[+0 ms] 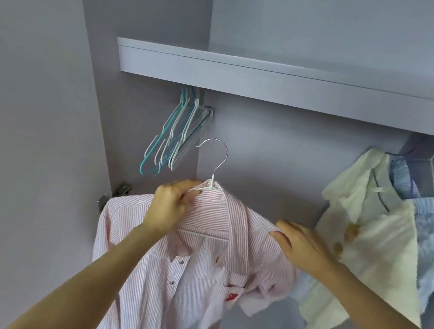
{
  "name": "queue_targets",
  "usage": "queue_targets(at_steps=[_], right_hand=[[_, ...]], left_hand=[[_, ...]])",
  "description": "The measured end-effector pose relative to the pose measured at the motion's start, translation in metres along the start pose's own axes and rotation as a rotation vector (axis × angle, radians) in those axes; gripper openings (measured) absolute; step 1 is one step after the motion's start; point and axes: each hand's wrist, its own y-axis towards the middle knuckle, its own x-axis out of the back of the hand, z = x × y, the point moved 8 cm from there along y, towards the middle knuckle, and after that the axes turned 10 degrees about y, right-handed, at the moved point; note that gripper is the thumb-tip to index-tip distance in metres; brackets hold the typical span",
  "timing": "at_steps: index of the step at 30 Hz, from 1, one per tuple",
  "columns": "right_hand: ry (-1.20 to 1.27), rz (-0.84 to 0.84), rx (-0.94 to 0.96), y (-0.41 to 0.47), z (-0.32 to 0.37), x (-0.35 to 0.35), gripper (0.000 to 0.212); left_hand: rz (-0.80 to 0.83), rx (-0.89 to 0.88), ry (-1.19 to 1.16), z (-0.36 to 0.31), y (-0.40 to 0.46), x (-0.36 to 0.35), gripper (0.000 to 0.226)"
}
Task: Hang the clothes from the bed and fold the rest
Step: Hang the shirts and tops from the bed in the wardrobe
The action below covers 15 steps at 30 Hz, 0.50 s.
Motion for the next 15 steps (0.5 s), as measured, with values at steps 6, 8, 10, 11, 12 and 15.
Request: queue_targets(at_steps=[6, 8, 10, 11, 12, 15], right_hand=[[-0.111, -0.150, 0.089, -0.046, 0.007, 0.025, 0.039], [-0.112, -0.144, -0.035, -0.055, -0.008, 0.028, 0.037], [-0.060, -0.109, -0.253, -0.068, -0.032, 0.029, 0.032], [-0.012, -0.143, -0.316, -0.074, -0.038, 0.029, 0.038], [0.003, -0.195, -0.369, -0.083, -0.044, 0.032, 0.045], [-0.047, -0.320, -0.465, -0.097, -0.050, 0.045, 0.042]], left_hand=[[0.098, -0.052, -0.054, -0.032, 0.028, -0.048, 0.025], [0.173, -0.039, -0.047, -0.045, 0.040, -0.070, 0.033], [0.257, -0.081, 0.011, -0.062, 0.048, -0.091, 0.045], [0.273, -0.102, 0.064, -0.067, 0.050, -0.096, 0.051], [0.275, -0.130, 0.110, -0.076, 0.051, -0.102, 0.056], [0.138, -0.241, 0.212, -0.106, 0.052, -0.095, 0.057]])
